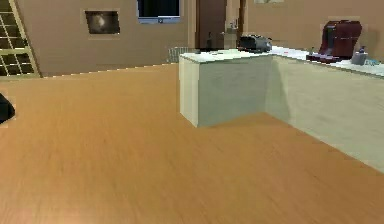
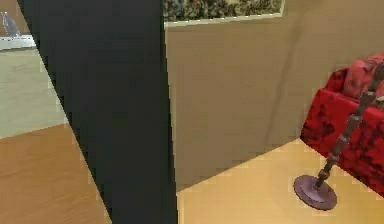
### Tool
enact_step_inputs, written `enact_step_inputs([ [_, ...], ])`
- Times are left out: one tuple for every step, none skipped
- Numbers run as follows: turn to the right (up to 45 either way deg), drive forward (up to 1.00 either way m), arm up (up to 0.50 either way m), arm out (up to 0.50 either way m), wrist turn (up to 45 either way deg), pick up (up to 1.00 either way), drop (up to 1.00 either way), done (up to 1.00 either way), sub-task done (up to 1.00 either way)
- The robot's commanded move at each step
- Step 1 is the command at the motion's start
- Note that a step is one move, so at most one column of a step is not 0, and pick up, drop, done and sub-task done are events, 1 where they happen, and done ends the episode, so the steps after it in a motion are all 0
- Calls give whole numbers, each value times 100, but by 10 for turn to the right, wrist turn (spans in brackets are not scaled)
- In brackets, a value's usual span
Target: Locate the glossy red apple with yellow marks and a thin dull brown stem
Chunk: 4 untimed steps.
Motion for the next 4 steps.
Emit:
enact_step_inputs([
  [-270,0,0,0,0,0,0,0,0],
  [0,15,0,0,0,0,0,0,0],
  [450,0,0,0,0,0,0,0,0],
  [0,100,0,0,0,0,0,0,0],
])
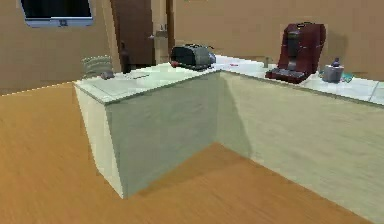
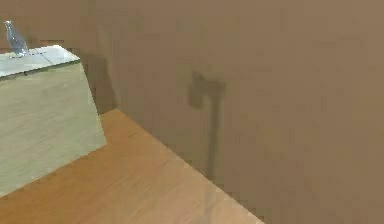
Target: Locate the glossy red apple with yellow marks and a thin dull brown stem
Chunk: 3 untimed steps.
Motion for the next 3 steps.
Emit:
enact_step_inputs([
  [0,100,0,0,0,0,0,0,0],
  [30,0,0,0,0,0,0,0,0],
  [0,25,0,0,0,0,0,0,0],
])
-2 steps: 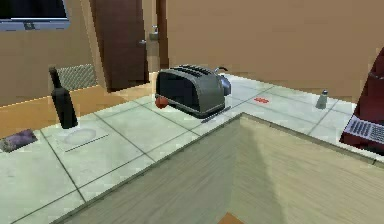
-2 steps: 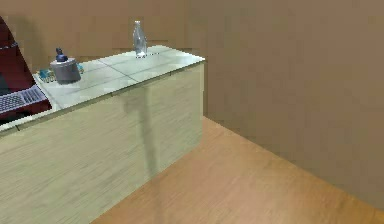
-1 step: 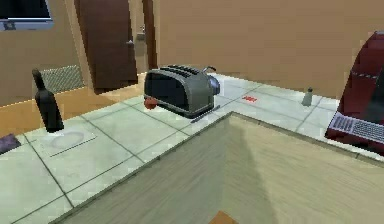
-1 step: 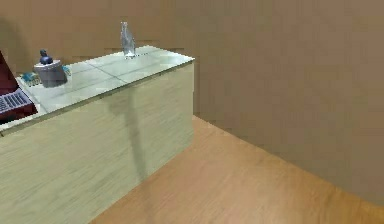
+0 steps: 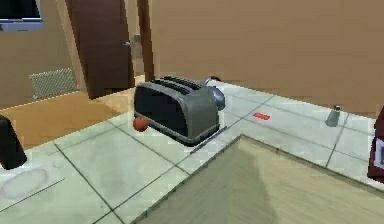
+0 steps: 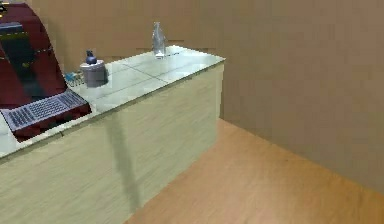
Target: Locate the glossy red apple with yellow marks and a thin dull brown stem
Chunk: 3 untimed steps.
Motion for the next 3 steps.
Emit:
enact_step_inputs([
  [-150,0,0,0,0,0,0,0,0],
  [0,90,0,0,0,0,0,0,0],
  [0,0,0,0,0,0,0,100,0],
])
